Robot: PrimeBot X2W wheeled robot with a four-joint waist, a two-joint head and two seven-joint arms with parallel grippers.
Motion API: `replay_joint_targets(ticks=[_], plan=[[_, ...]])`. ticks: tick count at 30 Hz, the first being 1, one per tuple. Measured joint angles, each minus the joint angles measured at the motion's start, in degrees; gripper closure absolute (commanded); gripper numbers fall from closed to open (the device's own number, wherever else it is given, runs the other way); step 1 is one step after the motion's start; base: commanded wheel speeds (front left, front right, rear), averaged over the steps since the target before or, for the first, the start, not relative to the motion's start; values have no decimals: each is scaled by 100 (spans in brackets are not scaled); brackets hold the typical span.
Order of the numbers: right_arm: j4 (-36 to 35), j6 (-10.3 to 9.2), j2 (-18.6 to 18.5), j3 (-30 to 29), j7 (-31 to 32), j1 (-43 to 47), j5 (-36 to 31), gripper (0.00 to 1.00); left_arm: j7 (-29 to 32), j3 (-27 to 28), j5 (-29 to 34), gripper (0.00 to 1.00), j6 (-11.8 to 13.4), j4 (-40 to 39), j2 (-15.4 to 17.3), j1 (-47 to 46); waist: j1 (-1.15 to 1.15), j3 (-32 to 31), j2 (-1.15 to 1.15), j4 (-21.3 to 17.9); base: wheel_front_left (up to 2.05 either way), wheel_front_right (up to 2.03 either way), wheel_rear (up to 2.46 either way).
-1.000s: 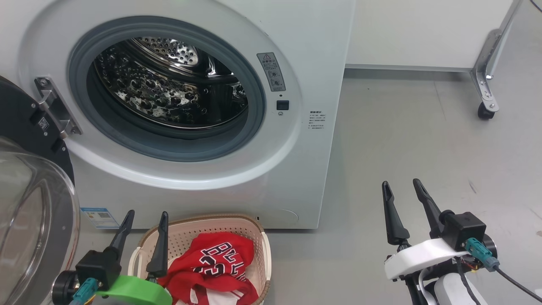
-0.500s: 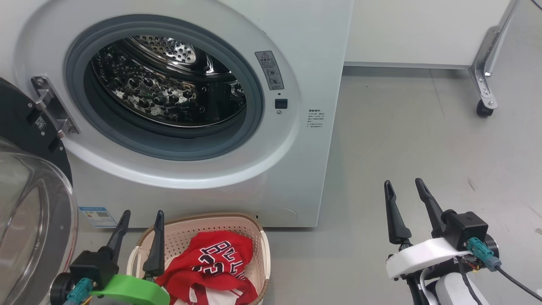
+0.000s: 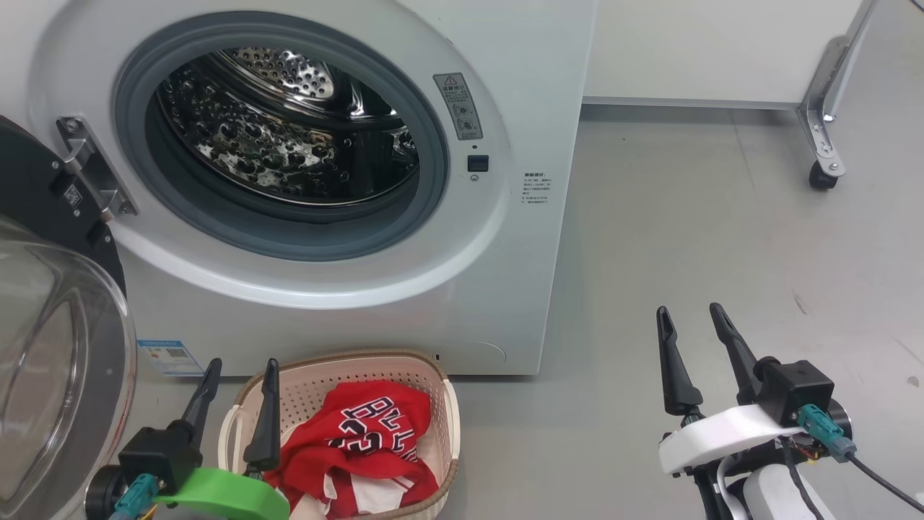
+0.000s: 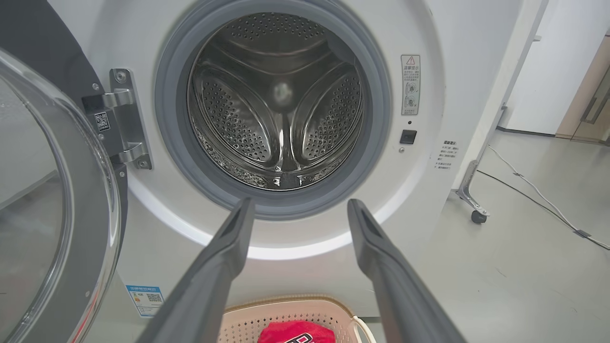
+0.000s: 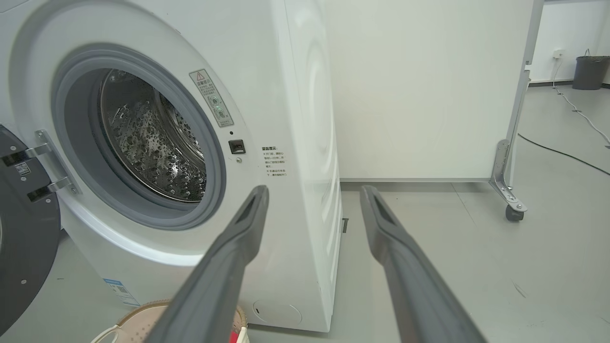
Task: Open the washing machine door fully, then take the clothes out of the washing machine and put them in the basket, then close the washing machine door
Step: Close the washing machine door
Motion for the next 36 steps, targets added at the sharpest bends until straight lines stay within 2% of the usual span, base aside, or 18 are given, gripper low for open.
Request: replay_joint_targets(ticks=[36], plan=[[20, -3, 4, 14, -1, -1, 0, 0, 0, 18, 2, 0, 56, -80, -2, -2, 0, -9, 0, 20, -113, 113, 0]])
